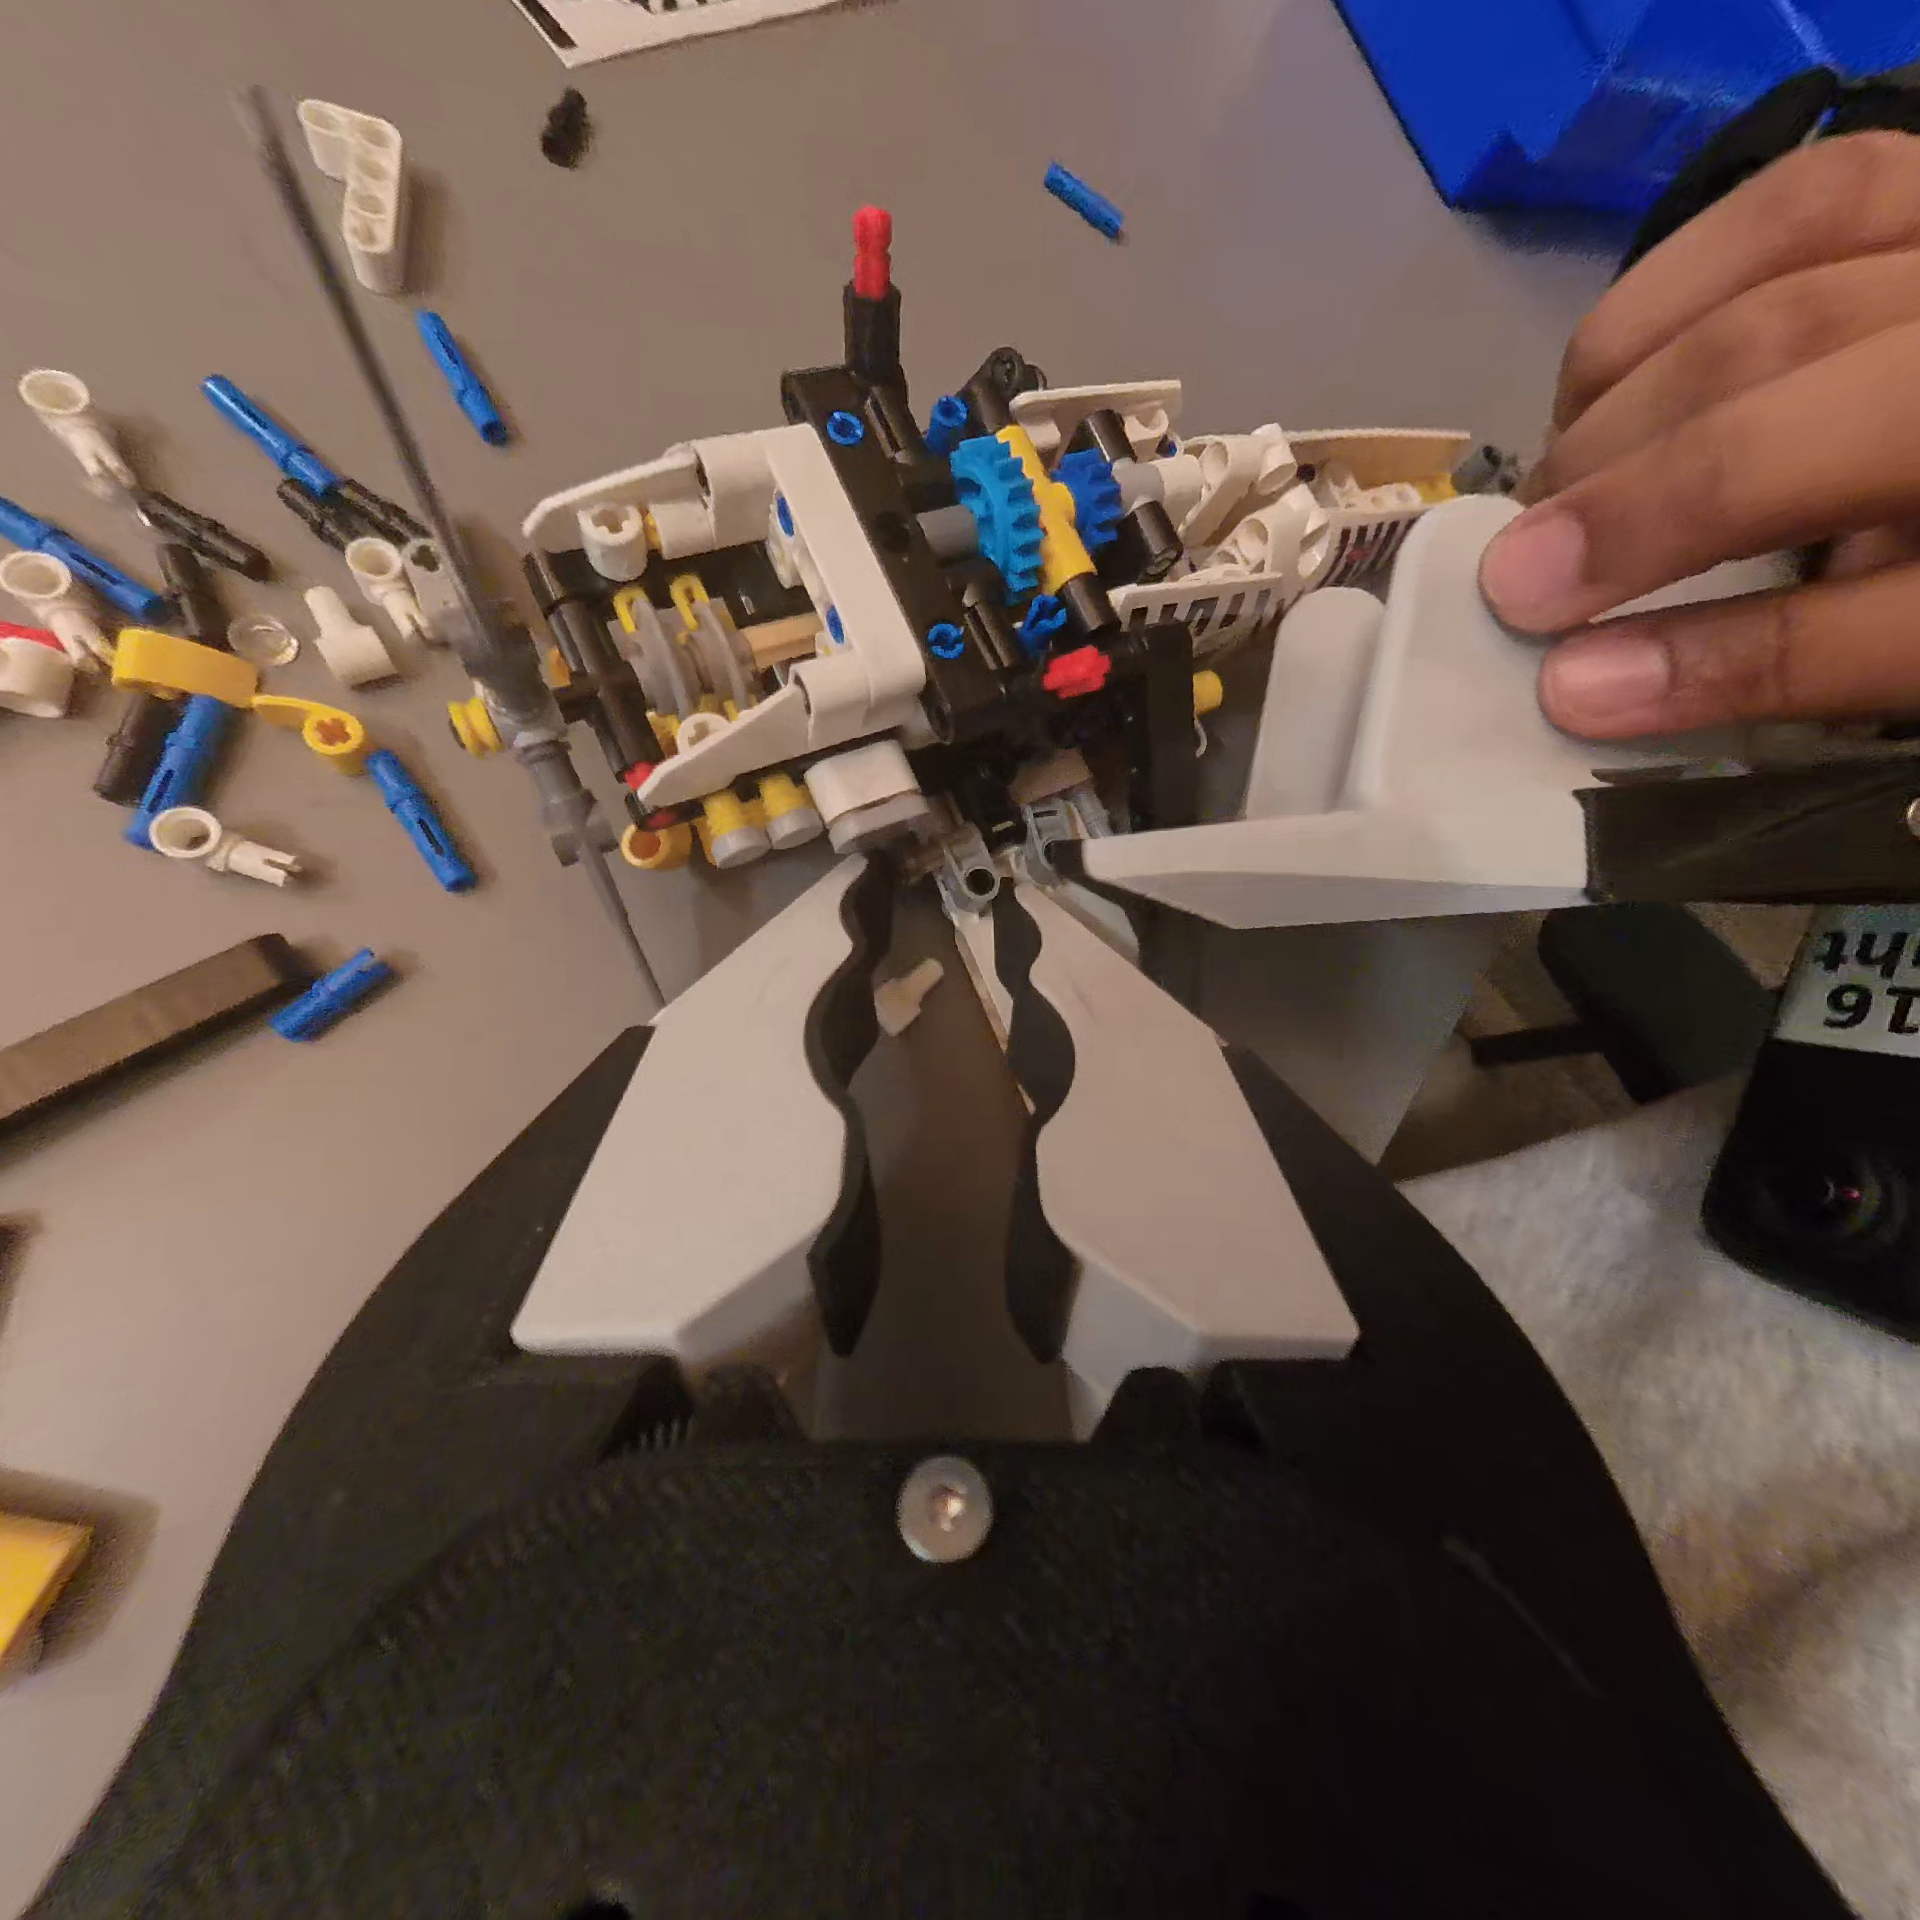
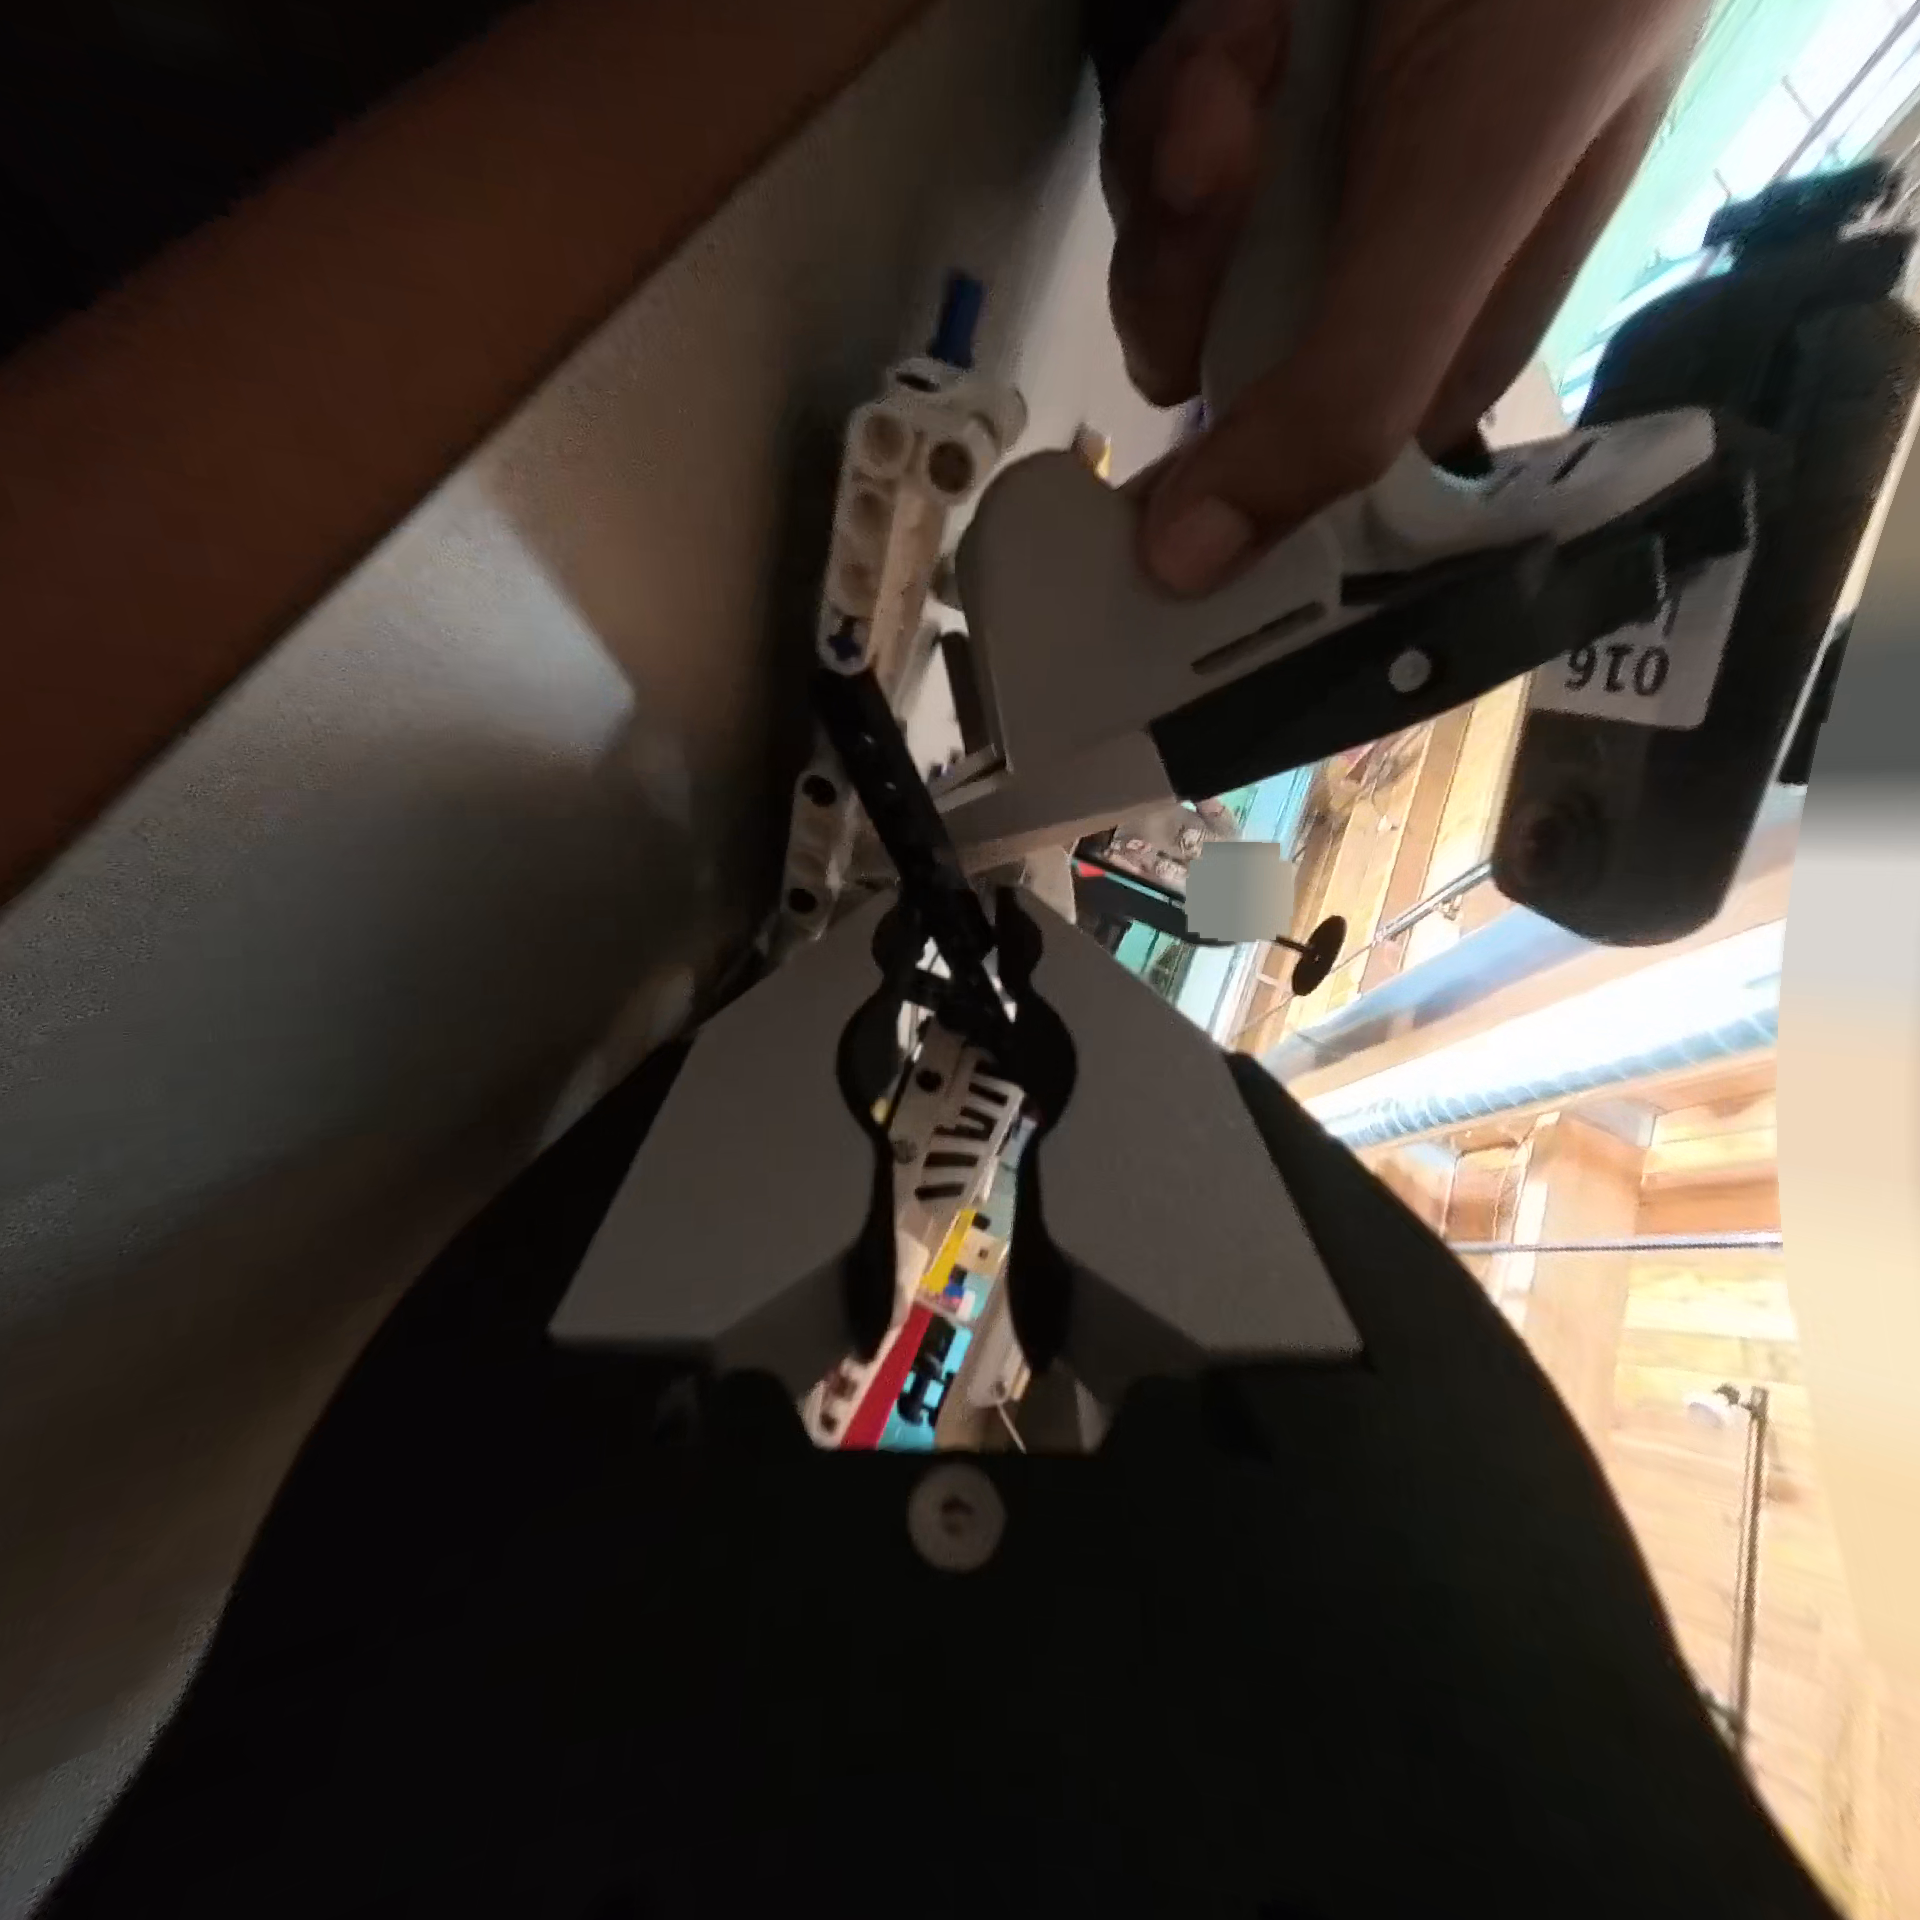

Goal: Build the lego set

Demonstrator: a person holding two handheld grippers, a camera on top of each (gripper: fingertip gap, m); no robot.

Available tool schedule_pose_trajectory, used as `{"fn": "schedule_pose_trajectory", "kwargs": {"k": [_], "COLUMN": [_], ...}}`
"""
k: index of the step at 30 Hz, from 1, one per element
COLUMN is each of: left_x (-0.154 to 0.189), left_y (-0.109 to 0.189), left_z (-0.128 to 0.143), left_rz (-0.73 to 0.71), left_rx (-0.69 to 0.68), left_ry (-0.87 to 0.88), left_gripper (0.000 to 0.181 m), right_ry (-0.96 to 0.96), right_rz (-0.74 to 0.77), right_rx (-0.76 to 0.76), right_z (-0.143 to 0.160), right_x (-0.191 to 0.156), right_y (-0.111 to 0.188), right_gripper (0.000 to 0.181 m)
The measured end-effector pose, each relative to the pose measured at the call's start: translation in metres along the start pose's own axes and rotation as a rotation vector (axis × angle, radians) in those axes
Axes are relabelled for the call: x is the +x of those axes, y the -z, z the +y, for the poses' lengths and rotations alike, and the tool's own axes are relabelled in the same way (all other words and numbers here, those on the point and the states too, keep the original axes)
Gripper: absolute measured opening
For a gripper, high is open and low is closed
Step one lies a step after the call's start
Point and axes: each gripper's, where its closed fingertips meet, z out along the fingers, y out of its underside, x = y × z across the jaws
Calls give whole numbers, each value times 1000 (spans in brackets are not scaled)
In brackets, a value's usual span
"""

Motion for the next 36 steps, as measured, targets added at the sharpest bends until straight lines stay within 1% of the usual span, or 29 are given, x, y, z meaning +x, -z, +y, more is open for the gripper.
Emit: {"fn": "schedule_pose_trajectory", "kwargs": {"k": [2,6,7,14,17,19,22,25,31,36], "left_x": [-1,-2,-2,-3,-3,-3,-2,-2,-3,-3], "left_y": [0,0,0,1,0,0,0,0,0,-1], "left_z": [0,0,-1,-1,-1,-1,-1,-1,-1,-1], "left_rz": [5,4,3,-1,4,12,26,31,38,30], "left_rx": [0,-4,-3,4,0,1,3,1,0,-8], "left_ry": [18,3,1,7,15,20,30,30,42,19], "left_gripper": [18,18,18,18,18,18,18,18,19,19], "right_ry": [-11,-76,-74,-17,-49,-116,-176,-153,-80,57], "right_rz": [7,-14,-17,-24,-27,-18,-20,-6,5,16], "right_rx": [-26,-30,-37,-123,-110,-85,-74,-95,-83,-51], "right_z": [2,3,3,9,7,7,8,11,12,9], "right_x": [2,2,2,3,3,4,1,0,-2,-5], "right_y": [2,8,8,2,5,9,9,6,6,6], "right_gripper": [13,15,17,18,17,15,26,31,30,27]}}
